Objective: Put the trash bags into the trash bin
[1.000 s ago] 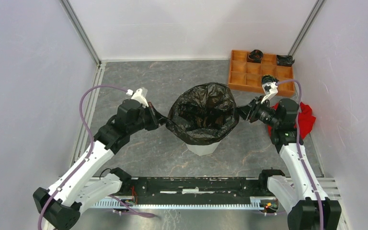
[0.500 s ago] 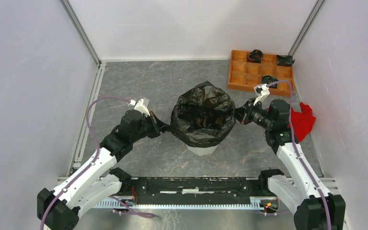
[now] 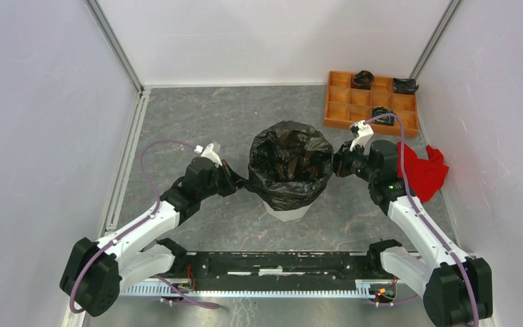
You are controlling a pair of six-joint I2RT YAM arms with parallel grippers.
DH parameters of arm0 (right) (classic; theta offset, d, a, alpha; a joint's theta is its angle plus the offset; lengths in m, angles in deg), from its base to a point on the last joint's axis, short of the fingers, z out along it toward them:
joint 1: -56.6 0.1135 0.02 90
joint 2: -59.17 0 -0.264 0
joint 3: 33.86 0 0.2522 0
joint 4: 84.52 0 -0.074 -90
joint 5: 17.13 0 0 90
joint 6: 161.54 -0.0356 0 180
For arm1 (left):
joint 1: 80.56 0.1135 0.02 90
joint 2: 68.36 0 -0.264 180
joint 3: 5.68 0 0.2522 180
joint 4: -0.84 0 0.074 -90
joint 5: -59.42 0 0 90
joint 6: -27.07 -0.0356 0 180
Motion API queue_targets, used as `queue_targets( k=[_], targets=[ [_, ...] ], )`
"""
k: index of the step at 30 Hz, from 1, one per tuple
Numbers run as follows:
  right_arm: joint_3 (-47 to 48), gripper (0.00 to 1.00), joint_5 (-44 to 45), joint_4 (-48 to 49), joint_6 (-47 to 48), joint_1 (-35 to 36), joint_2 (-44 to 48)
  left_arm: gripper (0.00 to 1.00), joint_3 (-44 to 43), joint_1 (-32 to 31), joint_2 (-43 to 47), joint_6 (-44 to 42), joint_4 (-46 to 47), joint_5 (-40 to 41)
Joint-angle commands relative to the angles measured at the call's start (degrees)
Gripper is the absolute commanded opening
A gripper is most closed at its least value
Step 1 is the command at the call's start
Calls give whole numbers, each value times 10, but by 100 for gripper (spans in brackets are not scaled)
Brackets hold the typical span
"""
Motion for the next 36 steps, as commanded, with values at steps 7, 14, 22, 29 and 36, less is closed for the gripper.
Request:
queue_targets(
  k=[7, 14, 22, 29, 36],
  targets=[
    [69, 13, 88, -87, 70, 5, 25, 2, 46, 0, 70, 15, 17, -13],
    [122, 37, 155, -194, 95, 19, 54, 2, 39, 0, 113, -1, -13, -52],
    [151, 61, 164, -338, 101, 22, 146, 13, -2, 0, 130, -35, -107, -50],
    [99, 82, -37, -350, 34, 22, 267, 61, -50, 0, 253, -65, -198, -101],
    [-64, 98, -176, -92, -246, 22, 383, 89, -4, -1, 313, 16, -99, -220]
  ],
)
